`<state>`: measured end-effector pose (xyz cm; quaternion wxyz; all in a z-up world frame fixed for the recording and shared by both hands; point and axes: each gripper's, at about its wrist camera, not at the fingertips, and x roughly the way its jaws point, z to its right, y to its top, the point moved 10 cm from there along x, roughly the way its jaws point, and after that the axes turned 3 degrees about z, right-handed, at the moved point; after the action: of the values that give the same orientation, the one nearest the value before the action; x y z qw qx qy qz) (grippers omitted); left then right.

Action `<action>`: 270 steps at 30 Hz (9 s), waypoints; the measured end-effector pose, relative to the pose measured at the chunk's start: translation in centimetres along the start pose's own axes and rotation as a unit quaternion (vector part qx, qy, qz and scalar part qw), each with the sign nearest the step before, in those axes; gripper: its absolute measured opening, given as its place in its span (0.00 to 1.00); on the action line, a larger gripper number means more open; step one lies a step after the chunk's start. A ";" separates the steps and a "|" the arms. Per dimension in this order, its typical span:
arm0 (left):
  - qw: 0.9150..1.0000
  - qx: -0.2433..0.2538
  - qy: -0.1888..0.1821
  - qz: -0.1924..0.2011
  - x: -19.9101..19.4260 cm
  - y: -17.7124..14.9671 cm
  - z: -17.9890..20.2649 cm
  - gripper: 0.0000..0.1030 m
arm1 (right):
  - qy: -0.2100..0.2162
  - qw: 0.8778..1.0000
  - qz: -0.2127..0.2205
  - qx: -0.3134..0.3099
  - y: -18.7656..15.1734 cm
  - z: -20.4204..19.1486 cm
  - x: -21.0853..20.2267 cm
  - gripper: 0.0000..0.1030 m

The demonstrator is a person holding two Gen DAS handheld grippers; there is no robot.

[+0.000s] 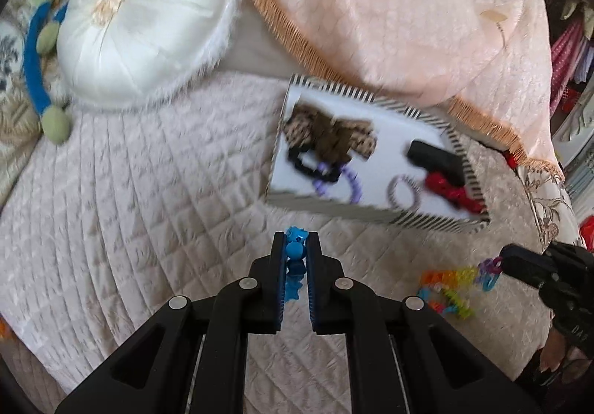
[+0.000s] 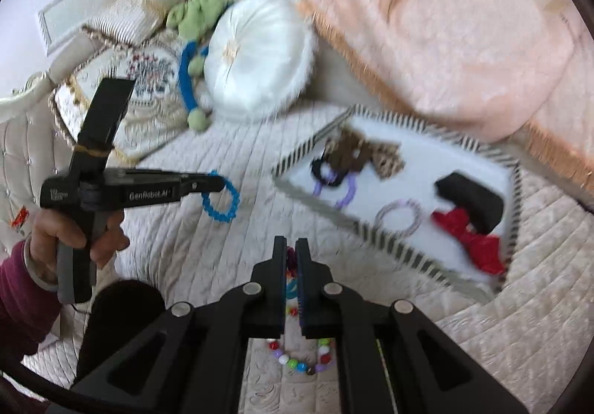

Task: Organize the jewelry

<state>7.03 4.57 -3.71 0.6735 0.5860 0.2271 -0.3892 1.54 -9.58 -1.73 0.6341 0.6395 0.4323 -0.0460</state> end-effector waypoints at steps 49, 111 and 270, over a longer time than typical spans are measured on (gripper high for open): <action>0.997 0.065 0.007 -0.046 17.1 8.5 9.3 0.00 | -0.137 0.984 -0.034 0.112 9.6 22.7 14.7 0.04; 0.987 0.066 0.112 0.096 -4.4 -3.0 7.9 0.20 | -0.189 0.977 0.027 0.099 -4.3 5.4 -6.7 0.64; 0.997 0.058 0.004 -0.047 14.2 5.9 9.1 0.00 | -0.125 0.985 -0.057 0.108 6.0 18.5 13.3 0.16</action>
<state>18.71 -7.83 -8.99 0.6185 0.6139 0.2342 -0.4310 22.54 -17.64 -8.74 0.6069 0.6674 0.3781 -0.2080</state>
